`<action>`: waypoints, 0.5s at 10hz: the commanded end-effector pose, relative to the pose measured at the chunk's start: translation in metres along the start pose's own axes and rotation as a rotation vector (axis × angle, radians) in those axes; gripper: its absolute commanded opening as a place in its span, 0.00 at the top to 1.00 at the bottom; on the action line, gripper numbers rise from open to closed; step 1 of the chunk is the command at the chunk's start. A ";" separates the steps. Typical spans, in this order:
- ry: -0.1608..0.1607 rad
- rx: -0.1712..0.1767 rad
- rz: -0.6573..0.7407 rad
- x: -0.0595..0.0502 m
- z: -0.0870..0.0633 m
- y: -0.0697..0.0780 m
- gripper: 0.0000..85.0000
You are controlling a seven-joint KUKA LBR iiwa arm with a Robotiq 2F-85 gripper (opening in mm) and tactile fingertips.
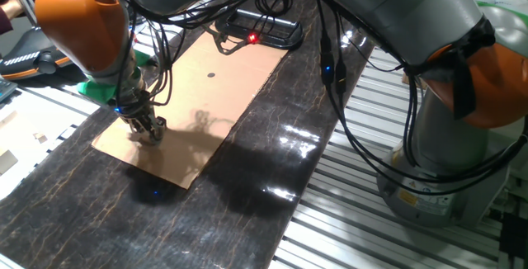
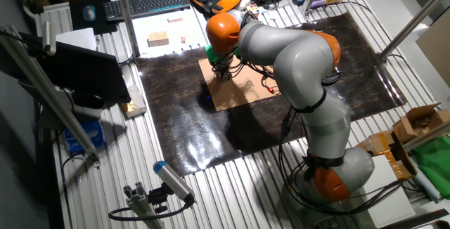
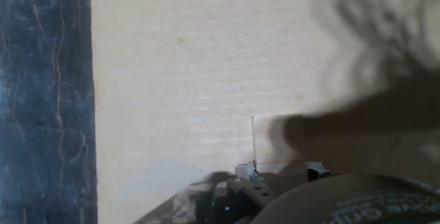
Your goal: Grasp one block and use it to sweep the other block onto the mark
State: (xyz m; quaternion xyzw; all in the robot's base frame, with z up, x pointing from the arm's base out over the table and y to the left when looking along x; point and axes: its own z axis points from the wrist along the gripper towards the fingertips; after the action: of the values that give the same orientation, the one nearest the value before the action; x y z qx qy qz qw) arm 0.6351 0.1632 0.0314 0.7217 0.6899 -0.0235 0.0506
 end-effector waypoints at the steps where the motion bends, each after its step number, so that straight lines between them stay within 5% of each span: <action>1: 0.000 0.000 -0.001 -0.001 0.000 0.000 0.99; 5: -0.003 0.000 -0.003 -0.004 -0.001 0.000 0.99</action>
State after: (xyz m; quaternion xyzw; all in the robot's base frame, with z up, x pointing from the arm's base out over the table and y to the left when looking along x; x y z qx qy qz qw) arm 0.6351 0.1591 0.0322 0.7207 0.6909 -0.0249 0.0516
